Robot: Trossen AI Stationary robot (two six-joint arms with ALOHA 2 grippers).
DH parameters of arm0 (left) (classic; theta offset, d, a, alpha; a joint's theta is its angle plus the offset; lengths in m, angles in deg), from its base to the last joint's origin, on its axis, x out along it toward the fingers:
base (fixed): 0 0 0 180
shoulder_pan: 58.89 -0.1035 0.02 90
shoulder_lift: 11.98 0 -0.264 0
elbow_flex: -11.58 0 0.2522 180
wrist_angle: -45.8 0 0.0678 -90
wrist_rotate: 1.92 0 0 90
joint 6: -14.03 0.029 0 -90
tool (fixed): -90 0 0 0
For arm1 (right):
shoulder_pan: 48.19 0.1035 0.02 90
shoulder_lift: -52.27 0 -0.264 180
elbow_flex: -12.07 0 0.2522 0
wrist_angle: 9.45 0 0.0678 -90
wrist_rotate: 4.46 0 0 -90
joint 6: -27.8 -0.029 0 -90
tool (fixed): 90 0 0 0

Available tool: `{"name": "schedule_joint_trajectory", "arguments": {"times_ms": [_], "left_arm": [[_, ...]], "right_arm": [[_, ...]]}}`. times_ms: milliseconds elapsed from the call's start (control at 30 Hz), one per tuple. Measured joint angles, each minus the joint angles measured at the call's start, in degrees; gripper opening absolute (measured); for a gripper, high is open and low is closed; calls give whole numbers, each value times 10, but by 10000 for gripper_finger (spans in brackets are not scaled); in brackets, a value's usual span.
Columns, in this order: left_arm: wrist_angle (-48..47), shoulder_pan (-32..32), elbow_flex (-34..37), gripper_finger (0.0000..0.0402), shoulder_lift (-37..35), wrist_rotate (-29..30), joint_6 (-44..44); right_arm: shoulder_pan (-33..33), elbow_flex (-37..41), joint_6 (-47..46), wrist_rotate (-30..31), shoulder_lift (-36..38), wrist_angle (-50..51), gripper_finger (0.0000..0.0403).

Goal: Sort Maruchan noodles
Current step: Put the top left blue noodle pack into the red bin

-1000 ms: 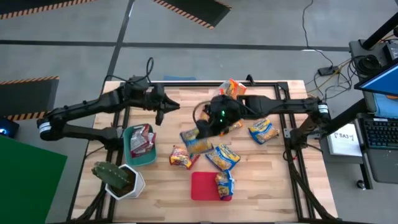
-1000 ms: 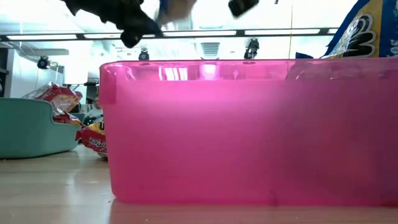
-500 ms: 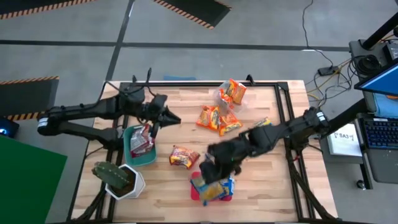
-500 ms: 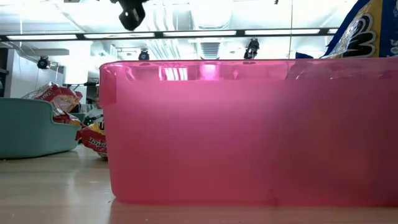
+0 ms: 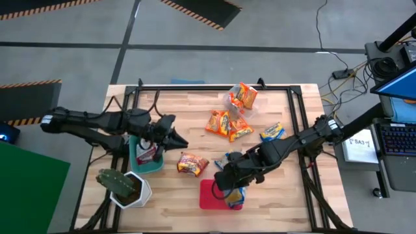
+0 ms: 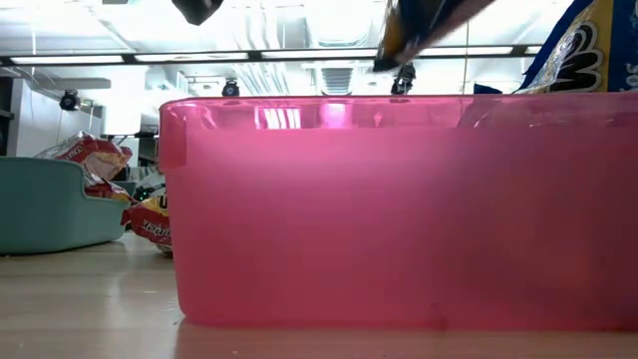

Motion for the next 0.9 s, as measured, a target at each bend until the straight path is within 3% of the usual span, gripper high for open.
{"name": "schedule_joint_trajectory", "arguments": {"times_ms": [167,300,667,767,900], "left_arm": [[0,10,0,37,0,24,-3],[1,10,0,37,2,25,-4],[0,10,0,37,4,25,-5],[0,10,0,37,4,25,-8],[-1,10,0,37,4,25,-8]], "right_arm": [[3,16,-24,46,-8,-2,12],[6,17,-27,48,-37,-15,12],[7,12,-25,25,-113,-16,12],[7,12,-28,-23,-120,-26,12],[10,12,-35,-27,-125,-24,12]]}}
